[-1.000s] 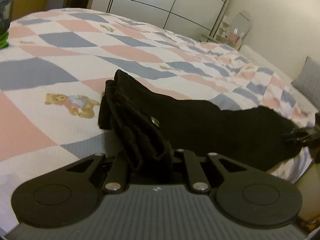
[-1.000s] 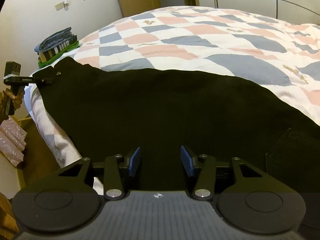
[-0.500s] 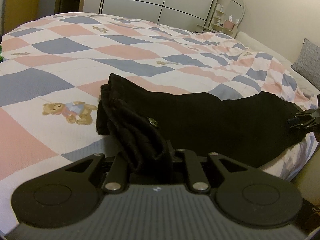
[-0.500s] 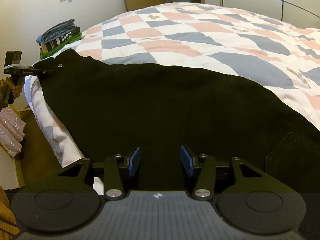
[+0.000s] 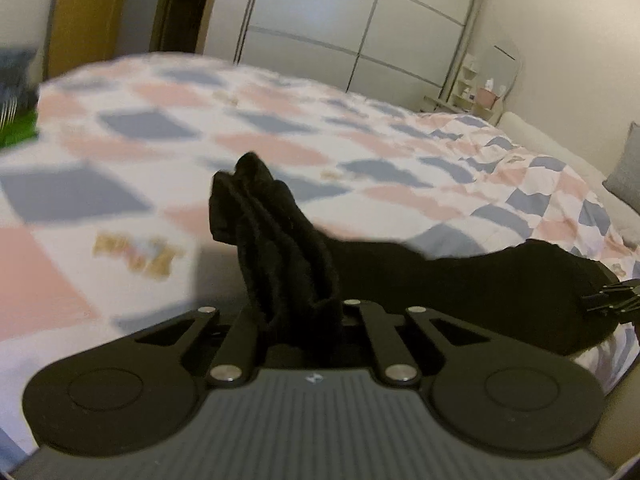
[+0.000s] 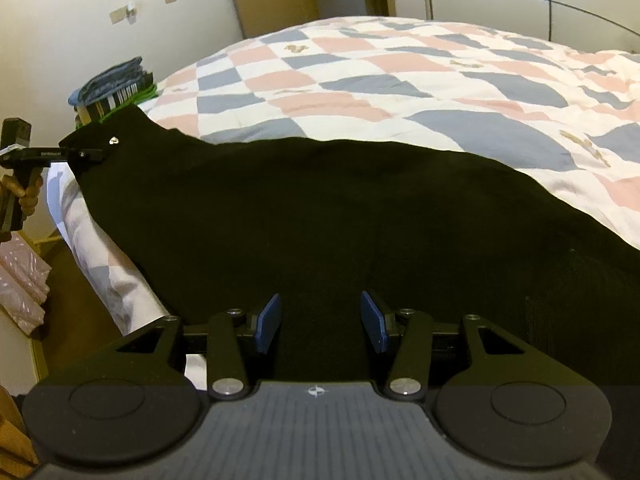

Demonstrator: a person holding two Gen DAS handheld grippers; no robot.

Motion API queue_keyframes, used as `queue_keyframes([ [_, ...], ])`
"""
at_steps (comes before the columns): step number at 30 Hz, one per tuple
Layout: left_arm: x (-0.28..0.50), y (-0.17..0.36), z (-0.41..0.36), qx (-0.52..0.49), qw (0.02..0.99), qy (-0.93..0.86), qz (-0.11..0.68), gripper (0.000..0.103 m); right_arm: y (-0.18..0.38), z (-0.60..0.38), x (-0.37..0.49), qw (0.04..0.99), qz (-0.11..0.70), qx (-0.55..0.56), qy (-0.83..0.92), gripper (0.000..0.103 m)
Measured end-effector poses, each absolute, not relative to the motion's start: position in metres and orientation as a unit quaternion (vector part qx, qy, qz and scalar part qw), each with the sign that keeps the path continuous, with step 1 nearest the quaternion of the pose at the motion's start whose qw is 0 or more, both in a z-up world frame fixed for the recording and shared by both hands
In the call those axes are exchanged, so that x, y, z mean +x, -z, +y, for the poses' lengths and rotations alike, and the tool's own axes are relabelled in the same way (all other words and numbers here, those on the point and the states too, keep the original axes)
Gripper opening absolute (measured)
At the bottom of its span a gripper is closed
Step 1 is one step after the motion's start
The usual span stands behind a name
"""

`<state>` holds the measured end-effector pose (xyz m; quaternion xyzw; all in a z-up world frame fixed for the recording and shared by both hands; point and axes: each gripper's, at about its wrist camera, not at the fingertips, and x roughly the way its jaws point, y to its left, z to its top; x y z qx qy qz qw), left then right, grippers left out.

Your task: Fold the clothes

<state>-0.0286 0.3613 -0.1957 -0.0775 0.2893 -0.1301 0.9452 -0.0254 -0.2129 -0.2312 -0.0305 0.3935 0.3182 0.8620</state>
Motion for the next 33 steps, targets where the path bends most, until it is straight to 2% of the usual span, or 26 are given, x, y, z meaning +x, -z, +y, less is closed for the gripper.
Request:
queue_keyframes([
  [6, -0.031, 0.138, 0.269, 0.027, 0.956, 0.146, 0.254, 0.005, 0.224, -0.238, -0.039, 0.874, 0.382, -0.003, -0.300, 0.048],
  [11, -0.037, 0.118, 0.158, 0.106, 0.950, 0.195, 0.220, 0.011, 0.219, -0.265, -0.047, 0.883, 0.376, 0.038, -0.280, 0.048],
  [15, -0.033, 0.144, 0.065, 0.129, 0.928, 0.257, 0.235, 0.012, 0.213, -0.283, -0.054, 0.891, 0.369, 0.065, -0.258, 0.049],
  [18, -0.023, 0.189, -0.004, 0.147, 0.902, 0.275, 0.298, 0.014, 0.210, -0.295, -0.061, 0.894, 0.365, 0.089, -0.246, 0.049],
  [21, -0.031, 0.229, -0.044, 0.205, 0.890, 0.252, 0.319, 0.021, 0.210, -0.306, -0.066, 0.890, 0.368, 0.139, -0.229, 0.051],
  [23, -0.044, 0.230, -0.047, 0.214, 0.889, 0.262, 0.309, 0.037, 0.210, -0.311, -0.070, 0.888, 0.369, 0.172, -0.216, 0.057],
  [27, -0.062, 0.207, -0.016, 0.149, 0.886, 0.310, 0.312, 0.038, 0.211, -0.318, -0.077, 0.879, 0.362, 0.230, -0.209, 0.068],
  [33, -0.082, 0.165, 0.056, 0.052, 0.897, 0.336, 0.283, 0.035, 0.214, -0.298, -0.074, 0.848, 0.362, 0.312, -0.230, 0.069],
])
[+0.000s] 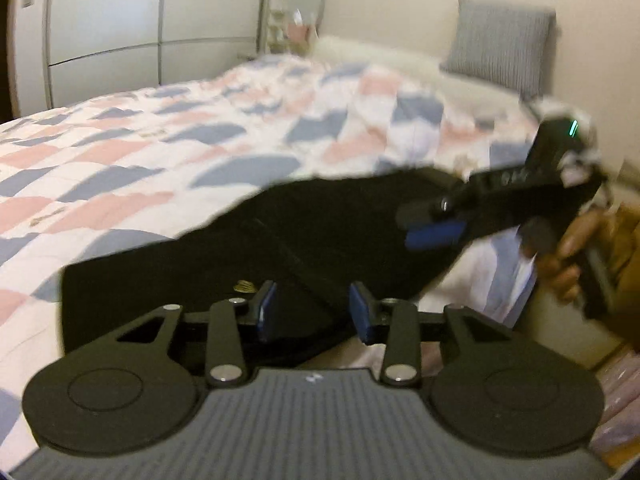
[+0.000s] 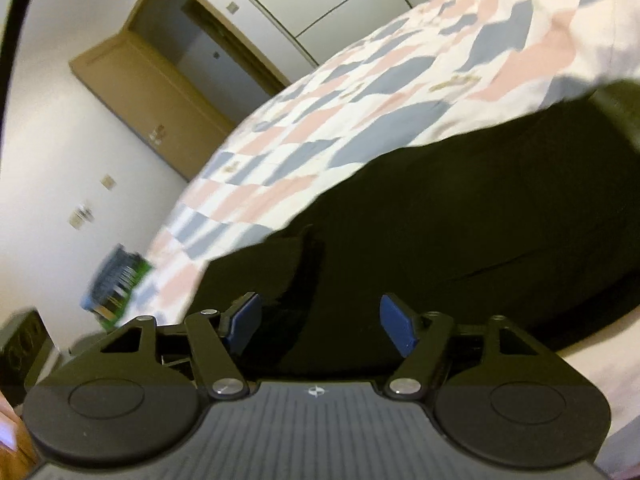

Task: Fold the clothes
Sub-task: 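Grasp the folded trousers with the right gripper while the left gripper holds the fold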

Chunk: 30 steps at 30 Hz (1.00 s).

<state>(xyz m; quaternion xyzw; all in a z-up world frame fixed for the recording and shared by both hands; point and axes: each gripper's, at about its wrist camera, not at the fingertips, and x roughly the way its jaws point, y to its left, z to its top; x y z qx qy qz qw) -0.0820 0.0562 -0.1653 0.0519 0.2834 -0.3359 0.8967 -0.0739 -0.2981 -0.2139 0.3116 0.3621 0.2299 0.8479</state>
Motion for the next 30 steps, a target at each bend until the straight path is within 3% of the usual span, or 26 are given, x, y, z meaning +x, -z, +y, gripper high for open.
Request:
queue_keyframes([
  [5, -0.063, 0.179, 0.097, 0.052, 0.915, 0.264, 0.300, 0.030, 0.232, -0.273, -0.068, 0.793, 0.392, 0.403, -0.236, 0.069],
  [9, -0.043, 0.209, 0.120, 0.043, 0.907, 0.252, 0.334, 0.030, 0.248, -0.248, -0.057, 0.780, 0.426, 0.403, -0.217, 0.068],
  [18, -0.040, 0.221, 0.139, 0.026, 0.905, 0.266, 0.332, 0.032, 0.271, -0.211, -0.030, 0.767, 0.460, 0.401, -0.197, 0.061],
  [20, -0.039, 0.221, 0.140, 0.021, 0.906, 0.263, 0.332, 0.032, 0.276, -0.205, -0.024, 0.769, 0.460, 0.399, -0.195, 0.028],
  [21, -0.038, 0.220, 0.139, 0.019, 0.906, 0.262, 0.330, 0.032, 0.275, -0.203, -0.023, 0.773, 0.456, 0.393, -0.199, 0.024],
  [30, -0.037, 0.194, 0.116, 0.011, 0.907, 0.303, 0.294, 0.029, 0.196, -0.221, -0.034, 0.882, 0.339, 0.241, -0.220, 0.020],
])
